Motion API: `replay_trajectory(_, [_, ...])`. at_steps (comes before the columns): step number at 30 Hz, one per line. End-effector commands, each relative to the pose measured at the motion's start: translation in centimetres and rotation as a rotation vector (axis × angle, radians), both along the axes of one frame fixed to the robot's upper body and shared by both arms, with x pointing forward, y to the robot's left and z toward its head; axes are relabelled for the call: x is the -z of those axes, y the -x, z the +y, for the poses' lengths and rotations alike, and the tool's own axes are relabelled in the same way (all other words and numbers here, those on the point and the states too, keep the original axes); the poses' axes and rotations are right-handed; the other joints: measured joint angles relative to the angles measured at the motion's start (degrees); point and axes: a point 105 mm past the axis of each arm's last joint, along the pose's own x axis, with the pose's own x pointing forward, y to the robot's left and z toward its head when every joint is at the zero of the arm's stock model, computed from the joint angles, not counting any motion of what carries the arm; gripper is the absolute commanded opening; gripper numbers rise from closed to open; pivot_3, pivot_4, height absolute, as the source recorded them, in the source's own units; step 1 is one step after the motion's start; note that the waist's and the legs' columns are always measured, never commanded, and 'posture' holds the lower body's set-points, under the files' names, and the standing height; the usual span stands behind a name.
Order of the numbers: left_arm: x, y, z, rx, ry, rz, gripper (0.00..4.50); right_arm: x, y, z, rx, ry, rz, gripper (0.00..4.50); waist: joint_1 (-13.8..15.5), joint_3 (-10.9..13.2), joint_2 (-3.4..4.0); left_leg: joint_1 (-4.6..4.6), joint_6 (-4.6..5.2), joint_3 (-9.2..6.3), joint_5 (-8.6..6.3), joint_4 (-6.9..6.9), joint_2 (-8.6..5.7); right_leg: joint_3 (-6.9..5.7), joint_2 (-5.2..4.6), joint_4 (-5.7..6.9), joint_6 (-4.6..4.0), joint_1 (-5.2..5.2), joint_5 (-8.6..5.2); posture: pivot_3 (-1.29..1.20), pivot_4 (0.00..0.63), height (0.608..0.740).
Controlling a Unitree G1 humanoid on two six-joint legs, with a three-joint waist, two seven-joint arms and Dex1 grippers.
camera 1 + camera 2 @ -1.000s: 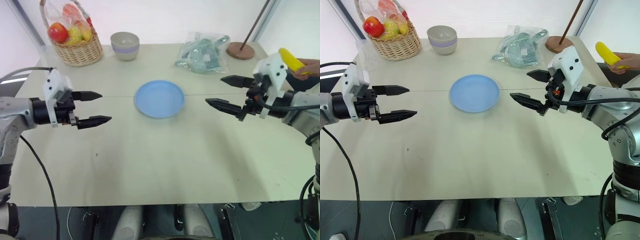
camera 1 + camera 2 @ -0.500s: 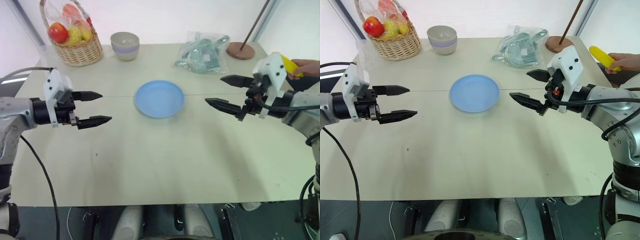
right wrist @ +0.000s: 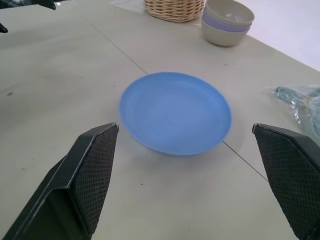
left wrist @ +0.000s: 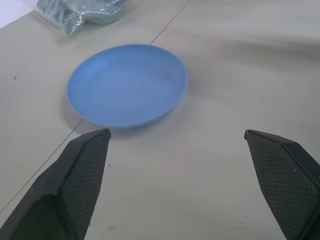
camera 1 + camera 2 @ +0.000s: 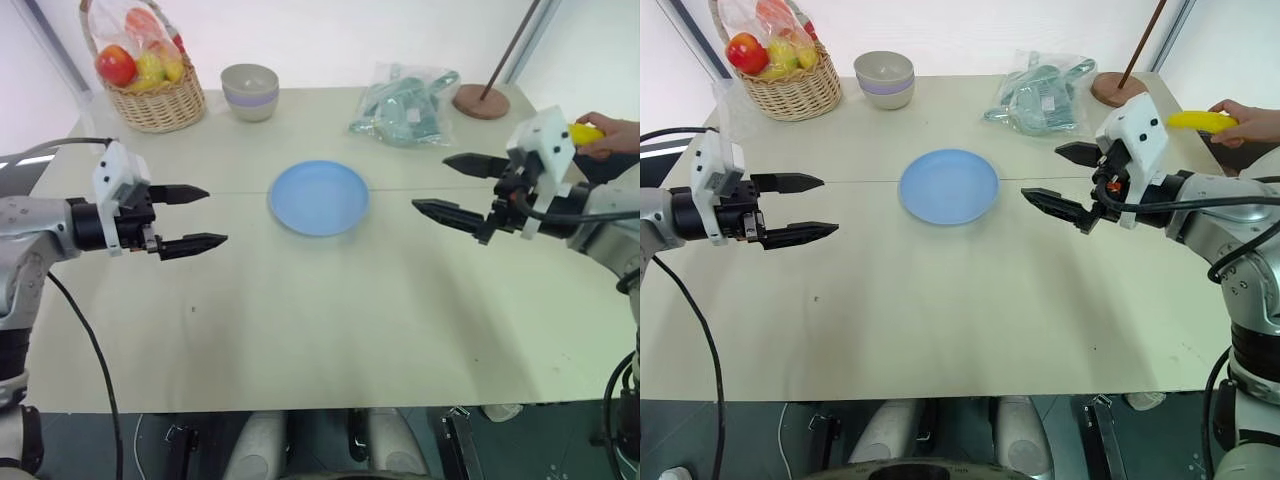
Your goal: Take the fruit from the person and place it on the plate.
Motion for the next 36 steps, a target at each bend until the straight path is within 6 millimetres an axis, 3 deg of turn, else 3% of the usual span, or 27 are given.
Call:
replay_trajectory(1, [-1.2, -0.1, 0.0, 0.006, -0.012, -0.054, 4.50, -1.7, 0.7, -0.2, 0.008, 0.005, -0.073, 4.40, 0.0, 0.0, 0.00, 0.00, 0.00, 0.00, 0.00, 0.00, 0.00, 0.00, 0.00, 0.00, 0.00, 0.00, 0.00, 0.00, 0.150, 0.740])
replay_trajectory(8, [-1.3, -0.2, -0.1, 0.008, -0.014, -0.061, 4.50, -1.5, 0.7, -0.2, 0.011, -0.001, -0.070, 4.40, 0.0, 0.0, 0.00, 0.00, 0.00, 0.00, 0.00, 0.01, 0.00, 0.00, 0.01, 0.00, 0.00, 0.00, 0.00, 0.00, 0.150, 0.740])
replay_trajectory(20, [-3.4, -1.6, 0.2, -0.063, -0.014, -0.192, 4.50, -1.4, 0.8, 0.1, 0.006, -0.009, -0.073, 4.40, 0.0, 0.0, -0.01, 0.00, 0.00, 0.01, 0.00, 0.03, 0.00, 0.00, 0.04, 0.01, 0.01, 0.01, 0.00, 0.00, 0.150, 0.740])
replay_trajectory(26, [-6.0, -2.9, 3.2, -0.299, 0.039, -0.366, 4.50, -1.3, 0.6, 0.2, -0.001, -0.014, -0.071, 4.40, 0.0, 0.0, -0.01, 0.00, 0.00, 0.01, 0.00, 0.05, 0.00, 0.00, 0.03, 0.01, 0.01, 0.01, 0.01, 0.00, 0.150, 0.740])
replay_trajectory(30, [-8.4, -2.7, 5.8, -0.499, 0.205, -0.506, 4.50, -1.1, 0.4, 0.5, -0.024, -0.013, -0.062, 4.40, 0.0, 0.0, -0.03, 0.00, 0.00, -0.01, 0.00, 0.05, 0.00, 0.00, -0.02, 0.02, 0.02, 0.01, 0.01, 0.00, 0.150, 0.740])
replay_trajectory(36, [-8.7, -1.8, 7.7, -0.711, 0.421, -0.601, 4.50, -1.1, -0.3, 1.2, -0.068, -0.015, -0.059, 4.40, 0.2, 0.0, -0.05, 0.01, 0.00, -0.01, 0.00, 0.08, -0.01, 0.01, -0.06, 0.02, 0.07, 0.04, 0.05, 0.00, 0.150, 0.740])
